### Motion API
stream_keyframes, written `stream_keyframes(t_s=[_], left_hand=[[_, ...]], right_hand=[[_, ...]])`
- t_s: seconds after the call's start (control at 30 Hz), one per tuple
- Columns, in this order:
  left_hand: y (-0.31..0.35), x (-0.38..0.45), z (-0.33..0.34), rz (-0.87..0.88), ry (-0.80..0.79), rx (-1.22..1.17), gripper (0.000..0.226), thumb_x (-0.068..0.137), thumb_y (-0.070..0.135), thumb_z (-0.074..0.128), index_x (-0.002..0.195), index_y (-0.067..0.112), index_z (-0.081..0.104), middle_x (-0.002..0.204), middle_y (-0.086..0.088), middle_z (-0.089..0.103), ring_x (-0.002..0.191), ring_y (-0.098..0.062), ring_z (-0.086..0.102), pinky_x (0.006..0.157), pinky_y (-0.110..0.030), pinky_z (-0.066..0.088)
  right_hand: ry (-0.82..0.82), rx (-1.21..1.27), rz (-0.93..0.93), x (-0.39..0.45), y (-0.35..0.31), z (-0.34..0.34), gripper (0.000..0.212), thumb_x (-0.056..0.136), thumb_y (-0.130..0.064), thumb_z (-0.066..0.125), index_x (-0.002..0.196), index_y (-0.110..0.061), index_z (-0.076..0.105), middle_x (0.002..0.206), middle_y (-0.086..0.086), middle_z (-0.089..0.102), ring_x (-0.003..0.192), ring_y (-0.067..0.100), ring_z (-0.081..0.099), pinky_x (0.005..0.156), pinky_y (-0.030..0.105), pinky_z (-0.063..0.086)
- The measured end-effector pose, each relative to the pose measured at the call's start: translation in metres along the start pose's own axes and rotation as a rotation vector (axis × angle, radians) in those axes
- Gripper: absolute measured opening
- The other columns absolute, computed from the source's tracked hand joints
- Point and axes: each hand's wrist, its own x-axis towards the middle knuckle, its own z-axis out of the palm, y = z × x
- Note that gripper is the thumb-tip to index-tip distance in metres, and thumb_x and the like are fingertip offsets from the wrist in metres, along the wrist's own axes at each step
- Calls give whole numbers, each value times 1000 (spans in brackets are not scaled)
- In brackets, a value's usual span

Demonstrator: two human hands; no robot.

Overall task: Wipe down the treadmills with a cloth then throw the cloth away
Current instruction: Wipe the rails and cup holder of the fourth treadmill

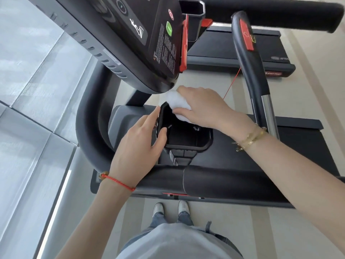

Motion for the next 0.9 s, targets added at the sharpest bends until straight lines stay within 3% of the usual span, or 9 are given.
stream_keyframes(t_s=[0.13,0.3,0.4,0.57,0.7,0.8,0.9], left_hand=[[1,0,-1,9,-6,-3,55,97,37,44,150,24,36,105,3,60,94,-14,57,82,-38,51],[0,0,-2,16,0,-8,55,97,37,45,150,24,35,106,3,60,94,-14,59,82,-38,52],[-1,0,-2,22,7,-18,55,97,36,47,149,21,38,108,3,61,96,-13,59,83,-34,51],[-2,0,-1,32,7,-23,54,97,36,48,149,23,38,108,4,62,97,-11,58,85,-30,51],[-2,0,-1,34,15,-24,54,96,35,48,147,20,41,106,3,62,96,-11,58,84,-26,48],[-1,0,0,23,10,-14,54,96,35,48,148,21,39,105,3,62,96,-12,57,83,-25,47],[-2,1,0,27,6,-13,55,96,35,48,148,20,39,106,2,61,98,-10,56,83,-22,45]], right_hand=[[106,17,-1,-10,4,1,41,91,-54,53,103,-16,52,86,-4,57,79,28,55,61,34,27],[-29,377,199,-33,29,-3,37,91,-54,53,102,-19,48,74,-7,52,69,11,50,55,29,32],[-37,229,71,-11,18,-4,40,92,-50,54,105,-13,52,83,-2,56,75,23,46,62,35,29],[35,131,27,-3,7,1,37,92,-49,55,119,-25,53,106,-3,64,92,27,57,68,33,29],[52,343,174,-42,16,4,45,96,-42,49,136,-23,40,126,-6,52,104,19,51,78,32,32],[12,613,153,-73,13,3,51,98,-40,44,143,-22,29,134,-8,42,115,9,45,88,25,36],[-24,678,181,-68,9,2,50,101,-36,43,144,-17,28,137,-2,43,120,13,46,97,27,39]])
